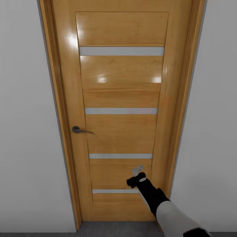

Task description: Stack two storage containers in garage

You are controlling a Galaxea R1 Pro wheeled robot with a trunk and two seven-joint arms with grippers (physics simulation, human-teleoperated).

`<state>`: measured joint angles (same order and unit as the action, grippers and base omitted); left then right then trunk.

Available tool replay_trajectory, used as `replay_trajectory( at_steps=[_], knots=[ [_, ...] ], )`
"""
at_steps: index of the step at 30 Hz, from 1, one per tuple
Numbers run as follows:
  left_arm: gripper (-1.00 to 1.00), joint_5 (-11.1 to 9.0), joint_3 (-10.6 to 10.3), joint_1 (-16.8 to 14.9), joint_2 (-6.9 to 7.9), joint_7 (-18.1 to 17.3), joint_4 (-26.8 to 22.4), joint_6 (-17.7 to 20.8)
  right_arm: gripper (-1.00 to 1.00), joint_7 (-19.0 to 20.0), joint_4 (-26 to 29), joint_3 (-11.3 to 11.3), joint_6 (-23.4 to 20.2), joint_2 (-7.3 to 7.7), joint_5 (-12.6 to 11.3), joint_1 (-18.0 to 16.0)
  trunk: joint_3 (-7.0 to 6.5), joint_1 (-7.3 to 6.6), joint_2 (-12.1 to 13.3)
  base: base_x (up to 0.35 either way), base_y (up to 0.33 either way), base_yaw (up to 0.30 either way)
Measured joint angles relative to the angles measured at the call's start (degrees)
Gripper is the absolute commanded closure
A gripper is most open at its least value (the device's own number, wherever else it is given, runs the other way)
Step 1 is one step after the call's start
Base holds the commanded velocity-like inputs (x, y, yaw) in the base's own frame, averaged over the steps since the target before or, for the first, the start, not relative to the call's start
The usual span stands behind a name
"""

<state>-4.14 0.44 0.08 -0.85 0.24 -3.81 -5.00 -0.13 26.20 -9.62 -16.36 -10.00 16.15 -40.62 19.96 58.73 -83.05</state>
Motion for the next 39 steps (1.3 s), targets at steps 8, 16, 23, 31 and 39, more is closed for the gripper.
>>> replay_trajectory(
  at_steps=[8,16,23,31,39],
  knots=[
    [-1.00,0.00,0.03,0.00,0.06,0.00,0.00,0.00,-1.00,0.34,4.89,-0.93,-2.02,0.00,0.01,-3.10,0.00,0.00,0.00,0.000,0.000,0.000],
    [-1.00,0.03,0.03,-0.01,0.07,0.00,-0.06,-0.01,-1.00,0.61,7.39,-7.64,-2.45,0.00,-0.50,-3.29,0.00,0.00,0.00,0.000,0.000,0.000],
    [-1.00,0.07,0.00,-0.02,0.07,-0.07,-0.09,0.00,-1.00,0.65,7.62,-9.01,-2.34,0.00,-6.39,-3.22,0.00,0.00,0.00,0.000,0.000,0.000],
    [-1.00,0.08,0.00,0.00,0.03,-0.08,-0.04,0.00,-1.00,0.80,8.07,-9.34,-2.33,0.00,-10.37,-3.22,0.01,0.00,0.00,0.000,0.000,0.000],
    [-1.00,0.08,0.04,-0.01,0.03,-0.08,-0.01,0.00,-1.00,10.61,12.71,-15.98,0.53,0.00,-10.54,-3.28,0.00,0.00,0.00,0.000,0.000,0.000]
  ],
)
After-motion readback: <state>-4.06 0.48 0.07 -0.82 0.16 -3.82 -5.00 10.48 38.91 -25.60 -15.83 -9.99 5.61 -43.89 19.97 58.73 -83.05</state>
